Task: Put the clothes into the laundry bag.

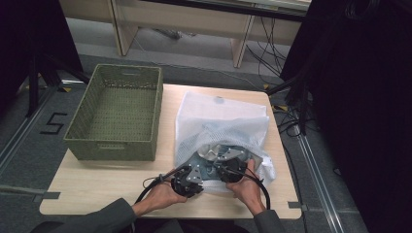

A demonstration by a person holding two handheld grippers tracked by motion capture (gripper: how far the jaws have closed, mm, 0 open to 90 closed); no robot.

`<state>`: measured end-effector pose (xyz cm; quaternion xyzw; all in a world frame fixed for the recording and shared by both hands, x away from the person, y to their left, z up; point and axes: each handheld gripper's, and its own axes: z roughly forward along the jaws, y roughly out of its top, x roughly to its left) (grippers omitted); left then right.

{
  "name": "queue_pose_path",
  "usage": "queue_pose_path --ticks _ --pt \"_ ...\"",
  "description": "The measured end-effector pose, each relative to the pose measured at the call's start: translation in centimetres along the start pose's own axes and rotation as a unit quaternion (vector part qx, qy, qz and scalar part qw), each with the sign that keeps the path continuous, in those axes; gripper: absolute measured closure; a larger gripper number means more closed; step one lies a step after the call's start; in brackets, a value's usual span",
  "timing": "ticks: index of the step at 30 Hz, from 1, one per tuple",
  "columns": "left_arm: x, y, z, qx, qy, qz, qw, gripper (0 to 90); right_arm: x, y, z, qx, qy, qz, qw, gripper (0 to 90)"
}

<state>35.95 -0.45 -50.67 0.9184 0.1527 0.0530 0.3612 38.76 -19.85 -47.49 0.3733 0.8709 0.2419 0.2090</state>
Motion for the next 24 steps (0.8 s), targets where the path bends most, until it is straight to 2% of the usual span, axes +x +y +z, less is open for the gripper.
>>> queue_pose_path --ticks 1,6,8,9,11,12,13,14,16,18,20,23,24 --pt "0.0 0.0 0.0 0.003 -0.002 0.004 1.0 88.9 -0.2 0.2 0.0 -0.006 -0.007 -0.006 0.9999 78.1" --pt "-0.3 0.1 -0.1 0.006 -0.011 0.017 0.9998 89.2 -1.5 1.4 1.3 -0.011 -0.036 -0.004 0.9993 80.8" --pt "-0.3 0.1 -0.1 0.007 -0.013 0.015 0.9998 89.1 -2.2 2.2 2.1 -0.015 -0.058 -0.002 0.9982 81.1" --pt "-0.3 0.0 -0.1 0.007 -0.014 0.005 0.9999 89.1 -2.7 2.6 2.5 -0.014 -0.066 -0.001 0.9977 81.1" --pt "-0.4 0.0 -0.1 0.006 -0.014 0.007 0.9999 89.1 -3.7 3.2 3.2 -0.023 -0.08 0.013 0.9964 81.2" --pt "-0.3 0.0 -0.1 0.006 -0.014 0.014 0.9998 89.1 -4.1 3.4 3.3 -0.027 -0.075 0.021 0.9966 81.2" --pt "-0.3 0.0 -0.1 0.006 -0.017 0.005 0.9998 89.1 -4.4 3.3 3.5 -0.037 -0.072 0.016 0.9966 81.1" --pt "-0.3 0.0 -0.1 0.004 -0.019 0.008 0.9998 89.1 -4.3 3.3 3.3 -0.027 -0.056 0.031 0.9975 80.8" --pt "-0.2 0.0 -0.1 0.001 -0.018 0.01 0.9998 89.1 -4.4 3.2 3.0 -0.034 -0.053 0.028 0.9976 79.0" --pt "-0.2 0.0 -0.1 0.001 -0.017 0.01 0.9998 88.9 -4.5 3.1 2.5 -0.037 -0.039 0.039 0.9978 71.9" --pt "-0.2 0.0 -0.1 0.004 -0.015 0.011 0.9998 88.9 -4.3 3.0 1.6 -0.052 -0.02 0.052 0.9971 60.1" --pt "-0.2 0.0 -0.1 0.004 -0.02 0.003 0.9998 88.8 -3.5 3.0 -0.3 -0.072 0.009 0.038 0.9966 55.6" --pt "-0.3 0.0 -0.2 0.006 -0.021 0.005 0.9997 88.8 -3.1 3.0 -0.9 -0.075 0.027 0.039 0.996 54.7"
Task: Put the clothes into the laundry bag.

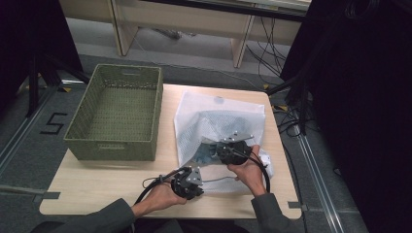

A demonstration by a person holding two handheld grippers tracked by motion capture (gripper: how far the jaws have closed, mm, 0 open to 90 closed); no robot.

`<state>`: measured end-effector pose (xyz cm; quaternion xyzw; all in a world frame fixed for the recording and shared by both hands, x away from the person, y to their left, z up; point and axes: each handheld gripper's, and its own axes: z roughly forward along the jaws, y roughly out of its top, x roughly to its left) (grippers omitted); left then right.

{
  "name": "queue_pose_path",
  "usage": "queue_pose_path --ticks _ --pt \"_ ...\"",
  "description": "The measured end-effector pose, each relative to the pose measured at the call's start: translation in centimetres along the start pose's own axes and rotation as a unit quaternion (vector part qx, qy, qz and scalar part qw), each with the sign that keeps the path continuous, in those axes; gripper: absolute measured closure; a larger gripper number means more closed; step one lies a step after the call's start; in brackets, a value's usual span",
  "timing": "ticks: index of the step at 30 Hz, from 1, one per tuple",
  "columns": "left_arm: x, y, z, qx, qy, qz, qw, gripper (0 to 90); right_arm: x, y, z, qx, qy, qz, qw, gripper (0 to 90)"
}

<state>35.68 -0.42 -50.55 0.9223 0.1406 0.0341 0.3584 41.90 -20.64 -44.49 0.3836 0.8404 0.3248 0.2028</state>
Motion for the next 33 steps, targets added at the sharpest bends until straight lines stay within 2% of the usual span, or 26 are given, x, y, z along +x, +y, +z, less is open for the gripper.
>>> queue_pose_path --ticks 1,2,3,4,5,6,7,9,10,11,12,13,14,15,16,17,20,21,22,25,26,28,29,30,32,33 --pt "-0.1 0.0 0.0 0.001 -0.002 -0.003 1.0 88.8 0.4 0.0 -0.3 -0.009 0.009 -0.002 0.9999 54.2" --pt "-0.3 -0.1 0.0 -0.001 -0.004 -0.01 0.9999 88.7 0.8 0.0 -0.5 -0.005 0.016 -0.003 0.9999 52.8" --pt "-0.3 -0.1 -0.1 0.001 -0.003 0.0 1.0 88.8 1.1 0.0 -0.6 0.005 0.022 -0.009 0.9997 51.8" --pt "-0.5 -0.2 -0.1 0.001 -0.007 -0.008 0.9999 88.7 1.5 -0.1 -0.4 0.012 0.026 -0.014 0.9995 50.8" --pt "-0.7 -0.2 -0.2 0.003 -0.007 -0.002 1.0 88.7 1.9 -0.2 -0.2 0.016 0.027 -0.018 0.9994 50.0" --pt "-0.9 -0.3 -0.2 0.003 -0.01 -0.007 0.9999 88.7 2.2 -0.4 0.1 0.023 0.03 -0.017 0.9991 49.7" --pt "-1.0 -0.3 -0.3 0.005 -0.011 0.0 0.9999 88.7 2.6 -0.7 0.9 0.006 0.025 -0.022 0.9994 49.1" --pt "-1.2 -0.3 -0.3 0.005 -0.011 -0.001 0.9999 88.7 3.3 -1.1 1.4 0.054 0.036 -0.021 0.9977 48.2" --pt "-1.1 -0.3 -0.3 0.006 -0.011 0.006 0.9999 88.7 3.5 -1.3 2.0 0.054 0.035 -0.029 0.9975 48.5" --pt "-1.2 -0.3 -0.3 0.004 -0.013 -0.005 0.9999 88.7 3.7 -1.5 2.4 0.056 0.034 -0.027 0.9975 49.9" --pt "-1.2 -0.3 -0.3 0.004 -0.013 -0.005 0.9999 88.7 3.9 -1.6 2.8 0.062 0.035 -0.028 0.9971 53.0" --pt "-1.1 -0.3 -0.3 0.004 -0.012 0.003 0.9999 88.7 4.1 -1.8 3.2 0.065 0.032 -0.035 0.9967 57.0" --pt "-1.2 -0.3 -0.3 0.004 -0.015 -0.003 0.9999 88.7 4.2 -1.9 3.7 0.068 0.031 -0.043 0.9963 64.8" --pt "-1.2 -0.3 -0.3 0.004 -0.013 -0.006 0.9999 88.8 4.3 -1.9 4.0 0.081 0.035 -0.057 0.9944 69.8" --pt "-1.2 -0.3 -0.3 0.005 -0.013 -0.005 0.9999 88.8 4.3 -2.0 4.7 0.071 0.023 -0.07 0.9947 74.4" --pt "-1.2 -0.3 -0.3 0.005 -0.012 -0.006 0.9999 88.9 4.6 -1.9 5.0 0.076 0.024 -0.051 0.9955 78.1" --pt "-1.1 -0.3 -0.3 0.005 -0.012 0.001 0.9999 89.0 4.4 -1.1 6.0 0.066 -0.009 -0.064 0.9957 83.6" --pt "-1.2 -0.3 -0.3 0.005 -0.012 -0.005 0.9999 89.0 4.2 -0.9 6.3 0.063 -0.017 -0.059 0.9961 84.2" --pt "-1.1 -0.3 -0.3 0.006 -0.012 0.004 0.9999 89.0 3.8 -0.7 6.6 0.059 -0.02 -0.053 0.9966 84.6" --pt "-1.1 -0.3 -0.3 0.005 -0.013 0.001 0.9999 89.0 2.3 0.0 7.5 0.048 -0.035 -0.033 0.9977 85.6" --pt "-1.2 -0.3 -0.3 0.006 -0.013 0.0 0.9999 89.0 1.8 0.1 7.8 0.048 -0.034 -0.017 0.9981 85.7" --pt "-1.1 -0.3 -0.3 0.005 -0.013 0.0 0.9999 89.0 1.0 0.3 8.4 0.038 -0.042 -0.016 0.9983 85.6" --pt "-1.1 -0.3 -0.3 0.006 -0.014 0.0 0.9999 89.0 0.8 0.4 8.4 0.045 -0.041 -0.013 0.9981 85.5" --pt "-1.1 -0.3 -0.3 0.007 -0.016 -0.002 0.9999 88.9 0.7 0.4 8.4 0.045 -0.052 -0.015 0.9975 85.3" --pt "-1.1 -0.3 -0.3 0.006 -0.016 -0.005 0.9998 88.9 0.2 0.2 8.4 0.035 -0.036 -0.009 0.9987 82.0" --pt "-1.1 -0.3 -0.3 0.007 -0.016 -0.007 0.9998 88.9 0.2 0.1 8.1 0.041 -0.023 -0.008 0.9988 79.7"
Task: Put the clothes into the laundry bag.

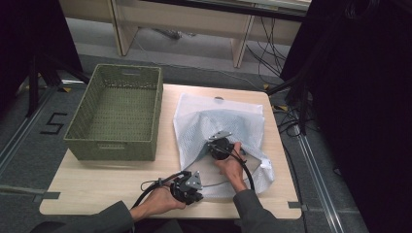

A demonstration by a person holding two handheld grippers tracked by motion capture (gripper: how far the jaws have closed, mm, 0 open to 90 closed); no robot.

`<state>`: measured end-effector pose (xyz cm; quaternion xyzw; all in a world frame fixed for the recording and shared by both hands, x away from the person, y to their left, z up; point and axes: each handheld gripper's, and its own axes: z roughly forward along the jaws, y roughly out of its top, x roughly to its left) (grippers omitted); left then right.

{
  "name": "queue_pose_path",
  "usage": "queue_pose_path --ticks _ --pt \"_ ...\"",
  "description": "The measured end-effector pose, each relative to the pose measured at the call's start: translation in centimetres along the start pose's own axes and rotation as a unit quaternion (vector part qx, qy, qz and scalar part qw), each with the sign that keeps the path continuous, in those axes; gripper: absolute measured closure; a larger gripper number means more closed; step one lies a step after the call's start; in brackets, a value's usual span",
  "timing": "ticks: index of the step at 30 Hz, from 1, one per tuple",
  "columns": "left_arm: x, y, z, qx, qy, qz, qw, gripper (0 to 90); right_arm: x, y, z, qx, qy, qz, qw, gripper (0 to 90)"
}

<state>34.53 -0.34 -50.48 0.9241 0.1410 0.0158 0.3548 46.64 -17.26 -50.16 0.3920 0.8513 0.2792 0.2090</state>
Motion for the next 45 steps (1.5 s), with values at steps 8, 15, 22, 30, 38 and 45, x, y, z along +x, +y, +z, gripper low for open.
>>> queue_pose_path --ticks 8,15,22,30,38,45 --pt "0.0 0.0 0.0 -0.001 0.0 -0.001 1.0 88.6 0.6 -0.2 -4.3 -0.009 0.045 0.003 0.9989 71.0" --pt "0.0 0.0 0.0 0.0 -0.003 -0.008 1.0 88.5 -1.1 -1.4 -6.6 -0.01 0.015 0.017 0.9997 82.4" --pt "0.0 0.0 0.0 0.0 -0.003 -0.008 1.0 88.5 -2.2 -1.9 -3.8 0.012 -0.006 0.042 0.999 86.2" --pt "0.0 0.0 0.0 0.0 -0.004 -0.008 1.0 88.5 -3.4 -1.6 -2.6 0.0 -0.036 0.054 0.9979 80.6" --pt "0.2 0.1 0.0 -0.004 -0.01 -0.008 0.9999 81.5 -1.9 -1.5 -6.9 -0.025 0.038 0.012 0.9989 57.3" --pt "0.4 0.7 -2.5 -0.044 -0.009 -0.033 0.9984 66.0 -1.5 -1.0 -10.7 -0.068 0.031 0.022 0.997 48.6"
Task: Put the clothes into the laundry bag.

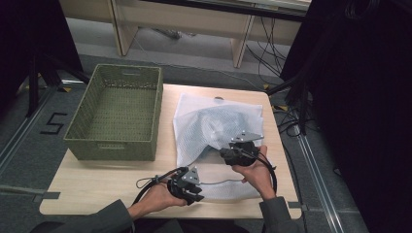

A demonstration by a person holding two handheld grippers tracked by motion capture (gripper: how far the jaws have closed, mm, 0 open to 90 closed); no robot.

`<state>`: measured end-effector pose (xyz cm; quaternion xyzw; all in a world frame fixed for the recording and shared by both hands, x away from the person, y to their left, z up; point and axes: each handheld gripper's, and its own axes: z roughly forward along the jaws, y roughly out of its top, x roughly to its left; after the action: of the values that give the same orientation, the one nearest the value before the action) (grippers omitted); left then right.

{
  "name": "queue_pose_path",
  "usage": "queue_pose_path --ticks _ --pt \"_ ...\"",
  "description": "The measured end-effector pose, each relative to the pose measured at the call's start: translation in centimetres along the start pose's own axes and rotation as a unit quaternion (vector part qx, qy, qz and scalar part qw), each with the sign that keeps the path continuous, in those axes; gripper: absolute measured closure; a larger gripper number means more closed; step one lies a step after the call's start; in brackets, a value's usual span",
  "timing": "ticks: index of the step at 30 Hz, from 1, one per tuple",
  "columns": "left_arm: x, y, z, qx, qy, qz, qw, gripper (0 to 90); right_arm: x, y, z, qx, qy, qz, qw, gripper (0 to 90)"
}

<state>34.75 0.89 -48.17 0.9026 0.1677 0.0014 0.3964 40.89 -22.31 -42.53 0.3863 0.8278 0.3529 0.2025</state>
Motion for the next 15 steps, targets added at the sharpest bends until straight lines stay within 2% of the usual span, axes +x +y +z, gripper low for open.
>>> queue_pose_path --ticks 1,2,3,4,5,6,7,8,9,10,12,13,14,15 --pt "0.0 0.1 -0.5 -0.006 0.0 -0.008 1.0 62.9 -0.1 0.2 -0.7 -0.004 -0.004 -0.002 1.0 48.0" --pt "0.1 0.3 -1.1 -0.012 0.003 -0.005 0.9999 60.2 -0.2 0.3 -1.1 -0.008 -0.011 -0.002 0.9999 46.9" --pt "0.0 0.3 -1.6 -0.02 0.005 -0.014 0.9997 58.4 -0.5 0.3 -1.4 -0.017 -0.021 -0.006 0.9996 45.8" --pt "0.0 0.3 -1.9 -0.026 0.008 -0.013 0.9995 56.4 -0.9 0.3 -1.6 -0.02 -0.037 -0.009 0.9991 43.8" --pt "0.0 0.3 -2.5 -0.028 0.011 -0.014 0.9994 54.6 -1.1 0.2 -1.8 -0.015 -0.041 -0.003 0.9991 41.5" --pt "-0.1 0.2 -3.2 -0.034 0.015 -0.018 0.9991 52.2 -1.6 0.1 -1.6 -0.027 -0.05 -0.001 0.9984 38.7" --pt "0.0 0.1 -3.7 -0.039 0.02 -0.014 0.9989 50.6 -2.1 -0.1 -1.5 -0.019 -0.05 0.007 0.9985 36.6" --pt "-0.1 0.0 -4.1 -0.041 0.026 -0.02 0.9986 49.6 -2.3 -0.3 -1.4 -0.014 -0.047 0.009 0.9988 34.8" --pt "0.0 -0.2 -4.6 -0.039 0.033 -0.013 0.9986 48.3 -2.2 -0.5 -1.3 -0.011 -0.045 0.022 0.9987 34.7" --pt "0.1 -0.4 -5.0 -0.038 0.041 -0.012 0.9984 46.8 -2.4 -0.7 -1.0 -0.006 -0.045 0.009 0.9989 34.7" --pt "0.3 -0.9 -5.8 -0.04 0.051 -0.017 0.9978 44.2 -2.5 -1.1 -0.6 0.013 -0.049 0.009 0.9987 34.6" --pt "0.5 -1.1 -6.1 -0.039 0.055 -0.016 0.9976 43.3 -2.6 -1.2 -0.3 0.017 -0.05 0.0 0.9986 35.7" --pt "0.6 -1.4 -6.3 -0.039 0.059 -0.03 0.9971 42.1 -2.8 -1.3 0.1 0.017 -0.055 -0.012 0.9983 37.5" --pt "0.8 -1.6 -6.6 -0.038 0.066 -0.033 0.9966 40.9 -2.8 -1.3 0.3 0.028 -0.055 -0.01 0.998 40.0"
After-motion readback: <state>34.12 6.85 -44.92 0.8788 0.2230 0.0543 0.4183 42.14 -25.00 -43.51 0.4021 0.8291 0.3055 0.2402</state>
